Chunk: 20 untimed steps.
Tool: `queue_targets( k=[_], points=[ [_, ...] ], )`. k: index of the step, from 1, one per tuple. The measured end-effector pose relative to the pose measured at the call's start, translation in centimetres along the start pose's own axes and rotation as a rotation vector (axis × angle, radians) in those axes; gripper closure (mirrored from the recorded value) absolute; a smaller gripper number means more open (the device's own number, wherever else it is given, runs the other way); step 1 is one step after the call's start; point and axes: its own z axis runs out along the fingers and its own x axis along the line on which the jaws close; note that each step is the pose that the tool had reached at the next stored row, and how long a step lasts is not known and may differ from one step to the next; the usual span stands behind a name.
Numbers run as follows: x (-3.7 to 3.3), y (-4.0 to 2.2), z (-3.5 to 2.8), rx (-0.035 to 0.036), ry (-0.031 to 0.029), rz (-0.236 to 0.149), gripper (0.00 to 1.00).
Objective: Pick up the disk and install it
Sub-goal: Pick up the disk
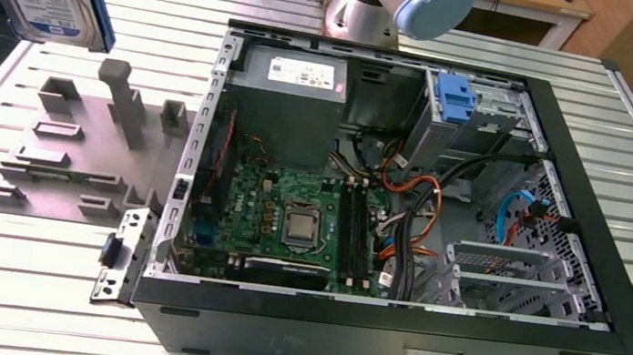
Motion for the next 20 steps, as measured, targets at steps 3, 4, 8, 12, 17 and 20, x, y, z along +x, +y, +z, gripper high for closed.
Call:
queue_targets(
  k=[3, 4, 8, 12, 17, 20],
  points=[
    [0.0, 0.0, -0.17, 0.0001, 0.0, 0.0, 0.64],
    [0.0, 0.0, -0.23, 0.0001, 0.0, 0.0, 0.64],
    [-0.01, 0.0, -0.48, 0.0, -0.0001, 0.0, 0.64],
    [-0.01, 0.01, -0.71, 0.0, 0.0, 0.0, 0.64],
    [-0.02, 0.01, -0.98, 0.0, 0.0, 0.0, 0.64],
    [-0.02, 0.01, -1.14, 0.0, 0.0, 0.0, 0.64]
  ],
)
